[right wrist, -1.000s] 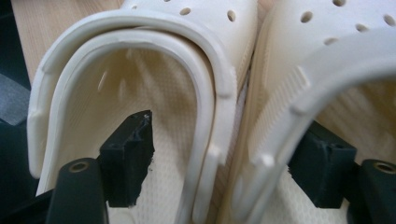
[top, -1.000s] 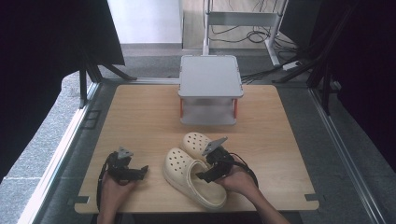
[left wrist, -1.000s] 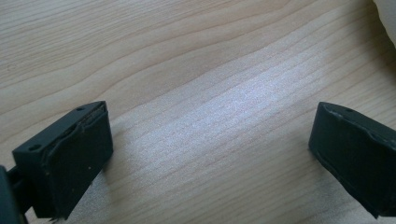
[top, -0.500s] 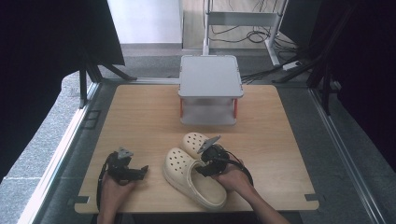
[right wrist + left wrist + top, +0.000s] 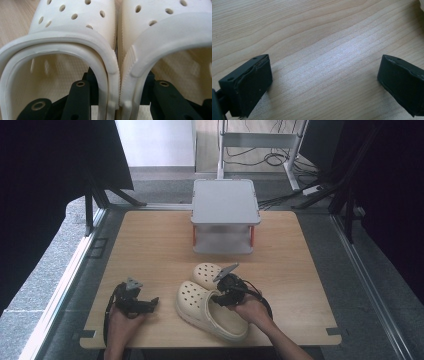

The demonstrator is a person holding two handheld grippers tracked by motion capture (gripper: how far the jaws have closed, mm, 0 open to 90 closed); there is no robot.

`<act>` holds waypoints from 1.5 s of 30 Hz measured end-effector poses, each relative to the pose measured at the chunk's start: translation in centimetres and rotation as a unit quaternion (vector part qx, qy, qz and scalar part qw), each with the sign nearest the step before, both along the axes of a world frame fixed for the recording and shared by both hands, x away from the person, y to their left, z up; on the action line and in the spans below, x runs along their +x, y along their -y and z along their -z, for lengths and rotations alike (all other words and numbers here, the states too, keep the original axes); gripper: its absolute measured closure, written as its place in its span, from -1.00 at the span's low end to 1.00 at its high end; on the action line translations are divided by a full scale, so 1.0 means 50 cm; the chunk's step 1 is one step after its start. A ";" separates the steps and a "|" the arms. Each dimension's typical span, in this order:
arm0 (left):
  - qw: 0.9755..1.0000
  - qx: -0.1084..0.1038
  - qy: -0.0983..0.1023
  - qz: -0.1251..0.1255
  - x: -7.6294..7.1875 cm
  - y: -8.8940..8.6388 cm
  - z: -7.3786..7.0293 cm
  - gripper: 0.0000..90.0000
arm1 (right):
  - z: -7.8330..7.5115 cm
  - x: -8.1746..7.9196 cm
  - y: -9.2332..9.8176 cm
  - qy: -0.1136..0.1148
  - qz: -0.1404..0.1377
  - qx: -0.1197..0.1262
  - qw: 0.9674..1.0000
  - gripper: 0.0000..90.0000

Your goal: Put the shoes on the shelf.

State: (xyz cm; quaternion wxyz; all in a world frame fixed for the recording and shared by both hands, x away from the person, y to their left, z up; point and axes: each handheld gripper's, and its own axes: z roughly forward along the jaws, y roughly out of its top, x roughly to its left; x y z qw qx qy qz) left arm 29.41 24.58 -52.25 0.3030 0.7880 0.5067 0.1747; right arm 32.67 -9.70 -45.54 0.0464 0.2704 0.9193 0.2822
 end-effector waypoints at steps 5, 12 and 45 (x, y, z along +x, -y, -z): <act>1.000 0.000 0.000 0.000 0.000 0.000 0.000 -1.00 | -0.014 -0.007 0.004 -0.012 -0.008 0.007 1.000 0.43; 1.000 -0.001 0.001 -0.001 0.000 0.000 0.000 -1.00 | -0.043 -0.008 0.014 -0.010 -0.003 0.016 1.000 0.43; 1.000 0.001 0.001 0.001 0.000 0.000 0.000 -1.00 | -0.217 0.009 0.084 0.011 0.051 0.031 0.998 0.43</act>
